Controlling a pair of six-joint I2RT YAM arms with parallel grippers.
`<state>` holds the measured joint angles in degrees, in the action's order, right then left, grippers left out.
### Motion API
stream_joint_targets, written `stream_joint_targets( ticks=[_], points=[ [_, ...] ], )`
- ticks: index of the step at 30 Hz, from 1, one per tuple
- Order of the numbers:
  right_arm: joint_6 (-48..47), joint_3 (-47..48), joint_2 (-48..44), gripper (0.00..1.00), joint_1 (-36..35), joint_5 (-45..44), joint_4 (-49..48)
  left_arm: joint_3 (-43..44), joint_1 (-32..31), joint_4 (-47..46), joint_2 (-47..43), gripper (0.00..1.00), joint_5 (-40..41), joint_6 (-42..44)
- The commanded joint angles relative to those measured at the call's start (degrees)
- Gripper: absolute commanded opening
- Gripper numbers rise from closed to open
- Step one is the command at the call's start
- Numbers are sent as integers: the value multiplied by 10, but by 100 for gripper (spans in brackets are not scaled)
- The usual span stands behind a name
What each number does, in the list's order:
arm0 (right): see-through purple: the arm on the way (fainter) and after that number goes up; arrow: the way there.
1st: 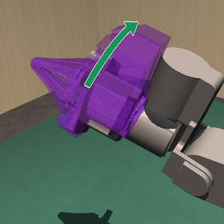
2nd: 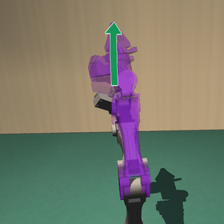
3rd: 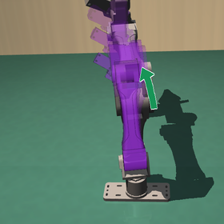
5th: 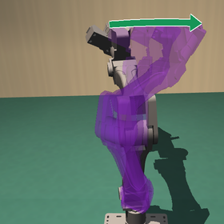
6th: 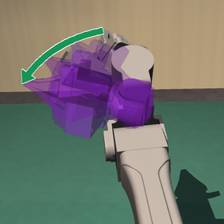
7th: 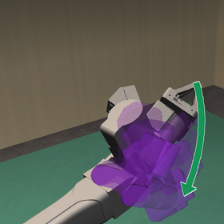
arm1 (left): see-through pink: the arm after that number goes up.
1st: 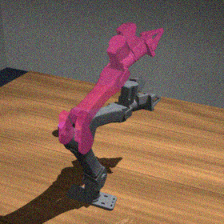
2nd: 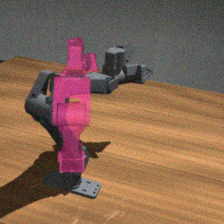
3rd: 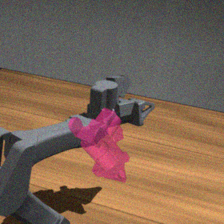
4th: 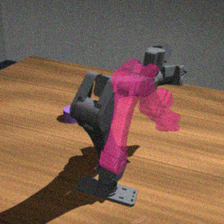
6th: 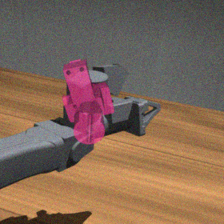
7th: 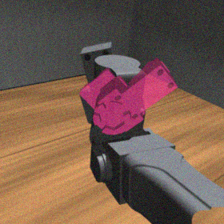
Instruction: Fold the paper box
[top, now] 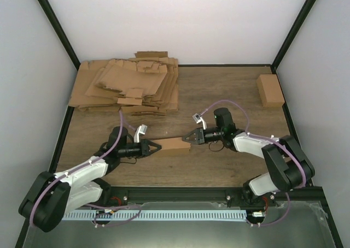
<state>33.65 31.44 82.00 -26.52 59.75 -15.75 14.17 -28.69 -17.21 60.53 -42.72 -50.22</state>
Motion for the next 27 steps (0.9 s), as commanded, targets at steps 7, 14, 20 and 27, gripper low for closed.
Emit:
stream_joint_targets(
  ticks=[7, 14, 20, 27],
  points=[
    [-23, 2, 34, 1, -5, -16, 0, 24, 28, -13, -30, 4, -35, 6],
    [-27, 37, -5, 1, -5, -8, 43, 23, 87, 18, -54, 4, -81, 29],
    [-24, 19, 4, 1, -5, -9, 24, -20, 87, -46, -26, 4, -91, 17],
    [-14, -15, 45, 1, -5, -11, -27, -51, 88, -91, 32, 4, -90, 26]
  ],
)
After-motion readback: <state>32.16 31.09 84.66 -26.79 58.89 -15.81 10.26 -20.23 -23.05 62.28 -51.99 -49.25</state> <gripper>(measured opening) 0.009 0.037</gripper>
